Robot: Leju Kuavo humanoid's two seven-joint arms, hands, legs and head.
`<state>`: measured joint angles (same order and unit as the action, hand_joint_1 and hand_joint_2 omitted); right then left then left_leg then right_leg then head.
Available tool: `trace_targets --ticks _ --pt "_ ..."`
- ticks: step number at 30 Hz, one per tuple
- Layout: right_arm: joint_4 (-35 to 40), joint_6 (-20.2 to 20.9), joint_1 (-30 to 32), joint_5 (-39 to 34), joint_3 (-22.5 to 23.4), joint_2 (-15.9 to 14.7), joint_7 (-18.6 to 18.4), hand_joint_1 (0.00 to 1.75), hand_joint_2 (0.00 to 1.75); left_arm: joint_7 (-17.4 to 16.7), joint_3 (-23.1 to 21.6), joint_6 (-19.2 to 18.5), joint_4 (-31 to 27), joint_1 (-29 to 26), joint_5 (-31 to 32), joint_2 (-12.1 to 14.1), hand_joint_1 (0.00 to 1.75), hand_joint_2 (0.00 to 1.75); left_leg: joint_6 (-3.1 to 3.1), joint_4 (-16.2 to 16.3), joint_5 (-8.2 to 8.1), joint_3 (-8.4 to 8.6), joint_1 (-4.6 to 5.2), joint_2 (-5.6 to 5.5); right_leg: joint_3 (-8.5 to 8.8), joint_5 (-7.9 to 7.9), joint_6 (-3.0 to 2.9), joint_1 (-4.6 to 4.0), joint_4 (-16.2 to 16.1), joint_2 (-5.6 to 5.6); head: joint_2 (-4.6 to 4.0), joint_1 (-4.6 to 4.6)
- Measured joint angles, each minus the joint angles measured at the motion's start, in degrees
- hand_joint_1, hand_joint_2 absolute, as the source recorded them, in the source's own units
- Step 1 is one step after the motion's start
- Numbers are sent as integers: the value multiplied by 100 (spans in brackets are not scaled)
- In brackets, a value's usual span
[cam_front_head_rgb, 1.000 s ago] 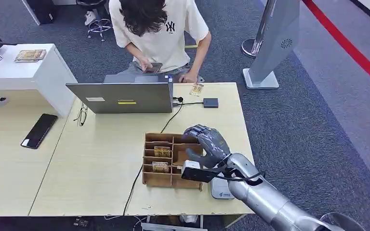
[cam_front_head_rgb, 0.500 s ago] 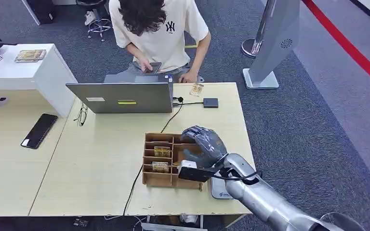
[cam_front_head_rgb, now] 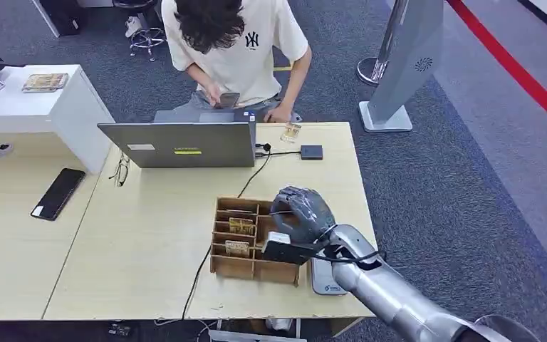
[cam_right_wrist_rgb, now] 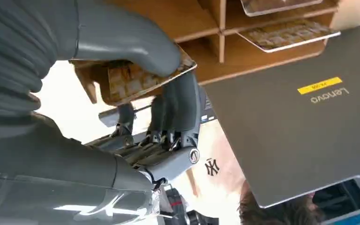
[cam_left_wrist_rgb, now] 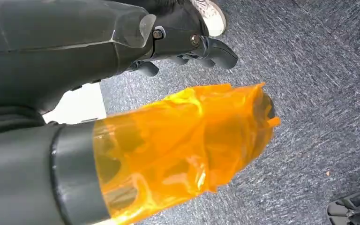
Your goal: Pass the card to the sensor for recognition and then transmit it.
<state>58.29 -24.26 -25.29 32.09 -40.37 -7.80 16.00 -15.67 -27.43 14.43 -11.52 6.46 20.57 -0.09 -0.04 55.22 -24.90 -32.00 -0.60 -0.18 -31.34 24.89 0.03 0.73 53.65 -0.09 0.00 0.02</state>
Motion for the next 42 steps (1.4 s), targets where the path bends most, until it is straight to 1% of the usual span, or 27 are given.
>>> trace_targets --ticks 1,2,5,6,14,19,20,21,24,26,27,29,30,32,35,40,41,42 --pt "-2 0 -6 0 0 2 -4 154 175 0 0 0 0 1 0 0 0 0 0 0 0 0 0 0 0 0 0 0 0 0 0 0" --pt "-7 0 -9 0 0 2 -4 159 175 0 0 0 0 1 0 0 0 0 0 0 0 0 0 0 0 0 0 0 0 0 0 0" --pt "-24 -4 -8 2 0 2 -2 157 175 0 0 0 0 1 0 -2 0 0 0 0 0 0 0 0 0 0 0 0 0 0 0 0" --pt "-26 -9 -12 2 0 2 -2 161 175 0 0 0 0 1 0 0 0 0 0 0 0 0 0 0 0 0 0 0 0 0 0 0" --pt "-44 -20 -31 2 0 2 -4 157 175 0 2 0 0 1 0 0 0 0 0 0 0 1 0 0 1 0 0 0 0 0 0 0" --pt "-55 -22 -32 -35 0 2 -4 161 175 0 7 0 0 1 0 -2 0 0 0 0 0 1 0 0 1 0 0 0 0 0 0 0" --pt "-55 -11 -32 -64 2 2 -2 155 175 0 7 2 0 1 0 -2 0 0 0 0 0 1 0 0 2 0 0 0 0 0 0 0" --pt "-55 24 -32 -145 9 2 24 154 175 0 7 4 0 1 0 -2 0 0 0 0 0 1 0 0 1 0 0 0 0 0 0 0" --pt "-41 225 -32 -486 44 2 164 157 175 2 31 4 0 0 0 0 0 0 0 0 0 1 0 0 2 0 0 0 0 0 0 -2" --pt "-15 338 -31 -696 81 2 246 155 175 13 48 4 0 -1 2 0 0 0 0 0 0 1 0 0 1 0 0 0 0 0 0 0" --pt "6 441 -26 -849 118 2 310 159 175 17 57 4 0 -2 0 0 0 0 0 0 0 1 0 0 1 -1 0 0 0 1 0 0" --pt "74 633 -17 -1194 190 2 437 157 175 35 90 7 2 -2 0 0 0 0 0 0 0 1 0 0 1 -1 0 0 0 1 0 -2" --pt "105 724 -17 -1354 223 2 494 154 175 61 98 9 2 -3 0 0 0 0 0 0 0 1 0 0 1 -1 -1 0 0 1 0 0" --pt "168 852 -15 -1621 314 2 596 154 175 79 109 15 0 -5 0 0 0 0 0 0 0 1 0 0 1 -1 -1 0 0 0 0 0" --pt "262 1010 -14 -1932 442 2 724 152 175 109 138 22 0 -7 0 0 0 0 0 0 0 1 0 0 1 -1 -1 0 0 0 0 0" --pt "415 1281 -12 -2393 627 2 902 154 175 135 168 24 0 -8 -7 0 0 0 0 0 0 1 0 0 1 -1 0 0 0 0 0 0" --pt "443 1331 -11 -2471 651 2 937 150 175 138 175 28 2 -9 -7 0 0 0 0 0 0 1 0 0 1 -1 0 0 0 0 0 2" --pt "466 1386 -11 -2559 688 2 959 150 175 146 179 35 0 -11 -7 0 0 0 0 0 0 1 0 0 1 -1 0 0 0 0 0 0"
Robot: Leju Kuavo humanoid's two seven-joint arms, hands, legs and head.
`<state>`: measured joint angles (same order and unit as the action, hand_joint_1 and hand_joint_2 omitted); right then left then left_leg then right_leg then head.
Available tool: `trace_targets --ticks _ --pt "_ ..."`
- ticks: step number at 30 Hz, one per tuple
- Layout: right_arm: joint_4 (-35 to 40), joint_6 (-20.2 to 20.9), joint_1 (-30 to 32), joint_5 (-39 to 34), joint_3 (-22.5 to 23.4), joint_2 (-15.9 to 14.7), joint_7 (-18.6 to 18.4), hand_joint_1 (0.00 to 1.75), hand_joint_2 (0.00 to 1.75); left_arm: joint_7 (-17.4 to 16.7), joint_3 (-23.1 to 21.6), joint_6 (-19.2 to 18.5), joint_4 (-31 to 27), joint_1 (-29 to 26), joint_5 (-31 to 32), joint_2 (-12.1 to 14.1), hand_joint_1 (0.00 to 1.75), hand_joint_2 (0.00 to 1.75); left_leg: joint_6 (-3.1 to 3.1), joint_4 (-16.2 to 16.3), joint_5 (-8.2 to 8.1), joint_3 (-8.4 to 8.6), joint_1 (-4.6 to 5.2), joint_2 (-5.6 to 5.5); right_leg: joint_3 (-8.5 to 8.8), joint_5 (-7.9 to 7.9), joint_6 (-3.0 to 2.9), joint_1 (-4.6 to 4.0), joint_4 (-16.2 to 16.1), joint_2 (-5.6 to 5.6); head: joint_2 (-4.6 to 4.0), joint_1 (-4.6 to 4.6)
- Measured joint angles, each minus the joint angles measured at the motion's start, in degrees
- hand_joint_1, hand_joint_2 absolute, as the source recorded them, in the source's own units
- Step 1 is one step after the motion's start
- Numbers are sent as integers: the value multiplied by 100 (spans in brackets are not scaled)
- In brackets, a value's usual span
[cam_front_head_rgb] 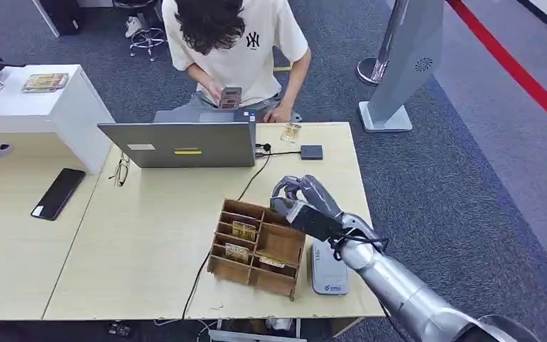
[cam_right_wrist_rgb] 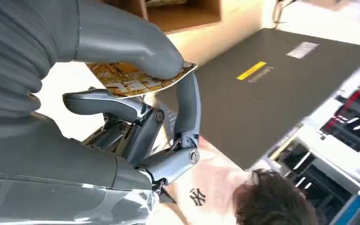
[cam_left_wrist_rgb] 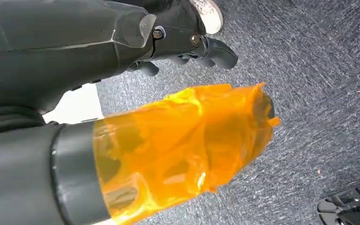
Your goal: Pass the card to the sensor for recognition and then transmit it.
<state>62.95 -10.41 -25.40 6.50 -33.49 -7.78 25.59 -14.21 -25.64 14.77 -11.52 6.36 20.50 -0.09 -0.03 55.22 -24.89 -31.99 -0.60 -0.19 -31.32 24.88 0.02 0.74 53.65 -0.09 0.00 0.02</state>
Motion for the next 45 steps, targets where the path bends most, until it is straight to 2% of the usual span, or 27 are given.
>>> trace_targets --ticks 10,17,20,21,28,31,38,45 --pt "208 503 5 -892 348 2 195 143 175 55 55 15 0 -13 -2 -2 0 0 0 0 0 0 0 0 0 0 0 0 0 0 0 0" --pt "299 761 8 -1235 518 4 262 150 175 87 57 20 0 -18 6 -13 0 0 0 0 0 0 0 0 0 0 0 0 0 0 0 0" --pt "321 800 8 -1266 562 11 269 148 175 92 57 20 0 -19 13 -17 0 0 0 0 0 0 0 0 0 0 0 0 0 0 0 0" --pt "330 822 8 -1273 575 15 271 154 175 94 57 20 0 -19 15 -17 0 0 0 0 0 0 0 0 0 0 0 0 0 0 0 0" --pt "343 1010 -4 -1375 604 59 326 150 175 107 57 15 0 -19 74 -20 0 0 0 0 0 0 0 0 1 0 0 0 0 0 0 0" --pt "343 1089 -60 -1371 599 98 391 157 175 109 57 7 2 -17 120 -20 0 0 0 0 0 -1 0 0 1 0 0 0 1 0 0 0" --pt "295 1303 -395 -1375 569 236 516 162 175 109 57 -33 0 -8 216 -20 0 0 0 0 1 0 0 1 2 0 0 0 1 0 0 0" --pt "37 1441 -955 -1367 485 498 560 168 175 50 52 -96 0 45 341 -20 0 0 -2 0 3 0 -1 1 1 -1 -1 -1 2 1 0 0"
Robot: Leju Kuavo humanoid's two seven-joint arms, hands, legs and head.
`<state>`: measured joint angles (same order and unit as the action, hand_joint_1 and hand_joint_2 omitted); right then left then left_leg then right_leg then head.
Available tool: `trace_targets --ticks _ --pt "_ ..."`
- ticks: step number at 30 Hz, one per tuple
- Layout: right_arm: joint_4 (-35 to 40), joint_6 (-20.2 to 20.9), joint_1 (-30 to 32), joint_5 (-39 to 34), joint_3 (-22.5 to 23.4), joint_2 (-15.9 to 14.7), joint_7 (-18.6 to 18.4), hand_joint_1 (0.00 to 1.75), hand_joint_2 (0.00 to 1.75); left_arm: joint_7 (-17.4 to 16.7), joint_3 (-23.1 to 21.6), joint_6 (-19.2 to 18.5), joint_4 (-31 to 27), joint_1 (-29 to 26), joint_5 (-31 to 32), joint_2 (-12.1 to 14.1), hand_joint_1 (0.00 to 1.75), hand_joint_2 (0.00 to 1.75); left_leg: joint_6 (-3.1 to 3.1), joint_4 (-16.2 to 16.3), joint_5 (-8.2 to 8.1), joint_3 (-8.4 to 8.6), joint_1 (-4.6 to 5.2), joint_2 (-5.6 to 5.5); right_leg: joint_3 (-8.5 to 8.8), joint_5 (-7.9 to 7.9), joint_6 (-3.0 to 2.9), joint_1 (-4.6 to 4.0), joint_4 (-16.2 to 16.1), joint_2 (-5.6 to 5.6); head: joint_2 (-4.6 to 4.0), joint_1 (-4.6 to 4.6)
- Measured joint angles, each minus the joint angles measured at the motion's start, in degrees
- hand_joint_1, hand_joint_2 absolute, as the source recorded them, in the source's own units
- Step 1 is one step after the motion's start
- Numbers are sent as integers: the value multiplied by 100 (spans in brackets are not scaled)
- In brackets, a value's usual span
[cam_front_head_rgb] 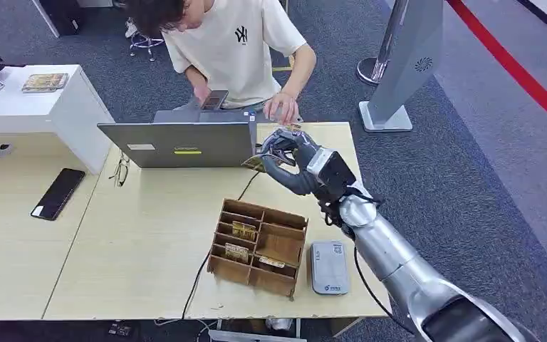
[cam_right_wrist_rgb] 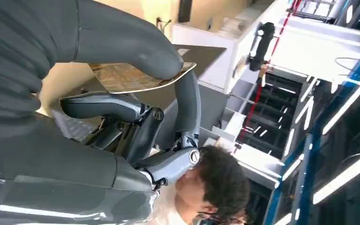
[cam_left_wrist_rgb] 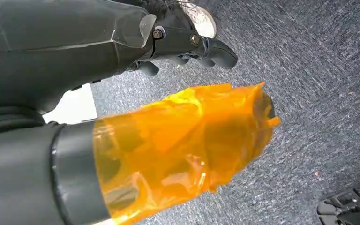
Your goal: Pass the card to the sensor for recognition and then transmit it.
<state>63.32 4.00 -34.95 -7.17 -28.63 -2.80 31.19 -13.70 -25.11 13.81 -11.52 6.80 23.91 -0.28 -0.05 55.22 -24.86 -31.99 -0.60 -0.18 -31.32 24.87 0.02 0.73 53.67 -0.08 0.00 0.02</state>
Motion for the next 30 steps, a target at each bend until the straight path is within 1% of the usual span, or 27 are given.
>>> trace_targets --ticks 1,3,4,6,7,8,13,15,16,17,19,22,25,28,30 --pt "-59 7 -78 2 -11 45 0 169 175 -11 -2 -9 0 8 30 0 0 0 0 0 0 0 0 0 0 0 0 0 0 0 0 0" --pt "-225 28 -255 6 -28 152 -2 166 175 -28 -6 -50 0 31 72 0 0 0 0 0 0 0 0 0 0 0 0 0 1 1 0 0" --pt "-309 37 -347 24 -35 199 -4 169 175 -33 -7 -57 0 45 94 0 0 0 0 0 0 0 0 0 0 0 0 0 1 1 0 0" --pt "-495 39 -511 37 -54 303 -22 169 175 -72 -11 -74 0 70 133 0 0 0 -1 0 1 0 -1 0 0 0 0 0 1 0 0 0" --pt "-571 39 -589 44 -66 348 -39 173 175 -83 -15 -90 0 76 144 0 0 0 -1 0 1 0 0 0 0 0 0 0 1 0 0 0" --pt "-666 37 -675 63 -83 407 -68 171 175 -98 -22 -107 0 80 164 0 0 0 -1 0 1 1 0 0 0 0 0 0 1 1 0 0" --pt "-1140 -39 -1017 190 -155 638 -183 175 175 -155 -87 -177 0 135 258 0 0 0 -1 0 1 0 0 0 0 0 0 0 1 0 0 0" --pt "-1346 -39 -1149 216 -177 732 -249 173 175 -199 -112 -192 -2 162 297 0 0 0 -1 0 1 0 0 0 -1 0 0 0 1 0 0 0" --pt "-1441 -50 -1208 223 -186 774 -286 175 175 -201 -116 -201 -2 170 313 0 0 0 -1 0 1 0 0 0 0 0 0 0 1 0 0 0" --pt "-1547 -87 -1265 249 -192 819 -321 171 175 -216 -122 -219 -2 177 332 0 0 0 -1 0 1 0 0 0 -1 0 0 0 1 0 0 0" --pt "-1734 -158 -1376 280 -201 903 -356 173 175 -245 -140 -240 -2 191 354 0 0 0 -1 0 1 0 0 0 -1 0 0 0 2 0 0 0" --pt "-2027 -352 -1537 444 -232 1032 -383 175 175 -267 -153 -260 -2 224 402 -2 0 0 -1 0 1 0 0 0 0 0 0 0 2 0 0 0" --pt "-2284 -742 -1679 716 -315 1127 -411 175 175 -308 -164 -288 -2 248 441 -4 0 0 -1 0 1 0 0 0 -1 0 0 0 2 1 0 0" --pt "-2489 -1046 -1777 991 -397 1213 -446 175 175 -321 -181 -291 -7 265 465 -13 0 0 -1 0 1 0 0 0 -1 0 0 0 2 1 0 0" --pt "-2599 -1305 -1814 1211 -494 1252 -468 164 175 -328 -197 -291 -9 272 481 -18 0 0 -1 0 1 0 0 0 -1 0 0 0 2 0 0 2"
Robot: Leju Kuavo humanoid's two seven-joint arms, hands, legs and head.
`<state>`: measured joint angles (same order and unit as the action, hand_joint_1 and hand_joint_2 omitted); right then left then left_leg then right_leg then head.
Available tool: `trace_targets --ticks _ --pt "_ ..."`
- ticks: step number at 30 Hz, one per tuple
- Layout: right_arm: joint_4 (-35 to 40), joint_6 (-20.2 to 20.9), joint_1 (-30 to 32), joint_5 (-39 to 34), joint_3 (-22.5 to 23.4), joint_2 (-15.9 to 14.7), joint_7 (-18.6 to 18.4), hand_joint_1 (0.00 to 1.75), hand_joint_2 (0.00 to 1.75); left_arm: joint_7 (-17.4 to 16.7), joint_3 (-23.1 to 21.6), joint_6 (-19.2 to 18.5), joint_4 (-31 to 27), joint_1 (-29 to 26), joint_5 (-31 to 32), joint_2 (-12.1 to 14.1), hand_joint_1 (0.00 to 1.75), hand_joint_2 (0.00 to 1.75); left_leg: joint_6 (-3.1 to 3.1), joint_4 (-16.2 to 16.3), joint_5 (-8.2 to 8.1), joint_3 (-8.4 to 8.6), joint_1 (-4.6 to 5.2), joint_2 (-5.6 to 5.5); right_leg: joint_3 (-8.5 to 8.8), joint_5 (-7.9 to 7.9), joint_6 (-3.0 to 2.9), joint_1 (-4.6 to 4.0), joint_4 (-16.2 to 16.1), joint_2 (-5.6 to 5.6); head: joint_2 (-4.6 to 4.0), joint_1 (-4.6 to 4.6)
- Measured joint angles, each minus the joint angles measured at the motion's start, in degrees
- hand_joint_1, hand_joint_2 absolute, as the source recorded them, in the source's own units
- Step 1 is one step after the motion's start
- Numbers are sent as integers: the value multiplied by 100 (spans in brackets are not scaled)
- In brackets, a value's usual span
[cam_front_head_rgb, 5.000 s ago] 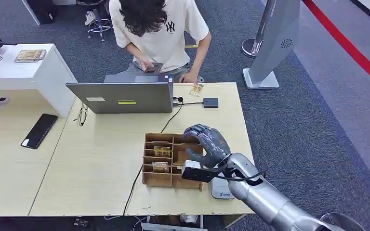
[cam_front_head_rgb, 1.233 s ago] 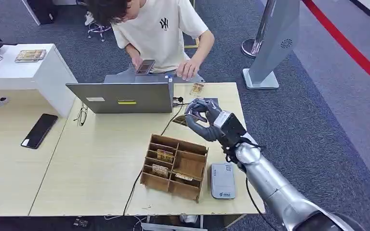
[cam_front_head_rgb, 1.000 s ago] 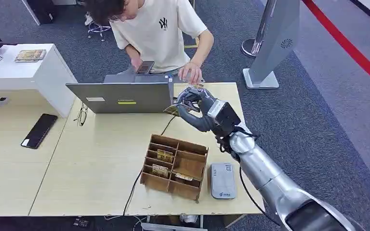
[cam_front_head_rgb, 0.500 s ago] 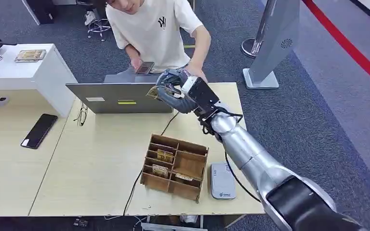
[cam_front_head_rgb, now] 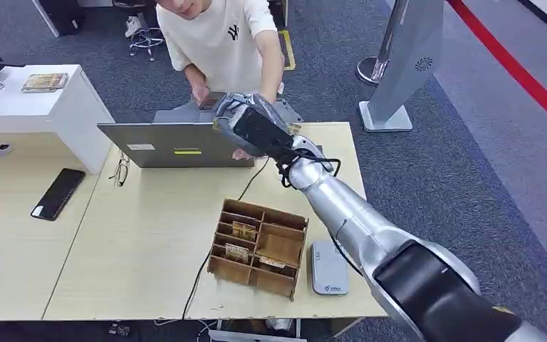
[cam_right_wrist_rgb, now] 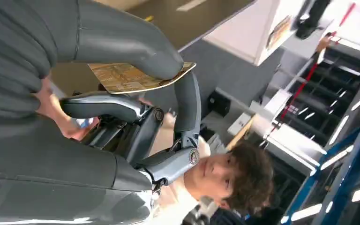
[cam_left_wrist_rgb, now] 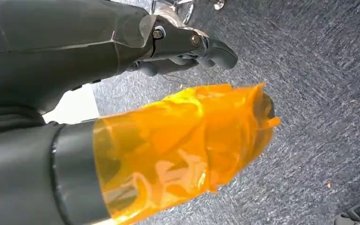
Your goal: Pass the card to the sensor for recognition and then transmit it.
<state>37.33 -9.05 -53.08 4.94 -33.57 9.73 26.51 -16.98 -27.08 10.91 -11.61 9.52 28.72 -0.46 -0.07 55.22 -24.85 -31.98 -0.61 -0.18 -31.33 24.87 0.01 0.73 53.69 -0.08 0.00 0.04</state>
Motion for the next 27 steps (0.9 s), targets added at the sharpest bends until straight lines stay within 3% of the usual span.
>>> trace_targets --ticks 4,6,7,8,9,10,19,23,26,27 --pt "-185 -484 -17 539 -192 55 -26 155 175 -18 -11 0 -4 5 53 -2 0 0 0 0 0 0 0 0 0 0 0 0 0 0 0 -2" --pt "-268 -610 -16 707 -286 61 -66 141 175 -41 -13 0 -11 7 68 -2 0 0 0 0 0 0 0 0 0 0 0 0 0 0 0 -2" --pt "-299 -664 -15 771 -315 61 -79 117 175 -44 -13 2 -13 7 74 -2 0 0 0 0 0 0 0 0 -1 0 0 0 0 0 0 0" --pt "-338 -753 -16 873 -362 61 -83 58 175 -50 -15 0 -13 7 81 -2 0 0 0 0 0 0 0 0 0 0 0 0 0 1 0 -2" --pt "-371 -830 -15 955 -407 63 -109 10 175 -55 -20 2 -15 7 98 -2 0 0 0 0 0 0 0 0 -1 0 0 0 0 1 0 -2" --pt "-411 -889 -15 1016 -444 68 -120 3 175 -57 -24 2 -15 11 111 -2 0 0 0 0 0 0 0 1 -2 0 0 0 0 1 0 -2" --pt "-557 -1034 116 1095 -592 70 -29 0 175 -68 -35 33 -15 13 125 -2 0 0 0 0 0 1 0 0 -2 0 0 0 0 1 0 0" --pt "-396 -445 393 478 -459 63 251 0 175 -39 -35 76 -15 -13 87 -2 0 0 0 0 0 1 0 0 -2 0 0 0 0 1 0 -2" --pt "1 524 768 -441 -209 11 457 0 175 46 -24 125 -15 -50 28 0 0 0 0 0 -1 0 0 -1 -2 1 0 0 -1 -1 0 0" --pt "126 886 909 -758 -117 -27 499 0 0 81 -13 138 -15 -67 15 2 0 0 0 0 -1 0 0 -2 -3 1 0 0 -1 -2 0 -2"
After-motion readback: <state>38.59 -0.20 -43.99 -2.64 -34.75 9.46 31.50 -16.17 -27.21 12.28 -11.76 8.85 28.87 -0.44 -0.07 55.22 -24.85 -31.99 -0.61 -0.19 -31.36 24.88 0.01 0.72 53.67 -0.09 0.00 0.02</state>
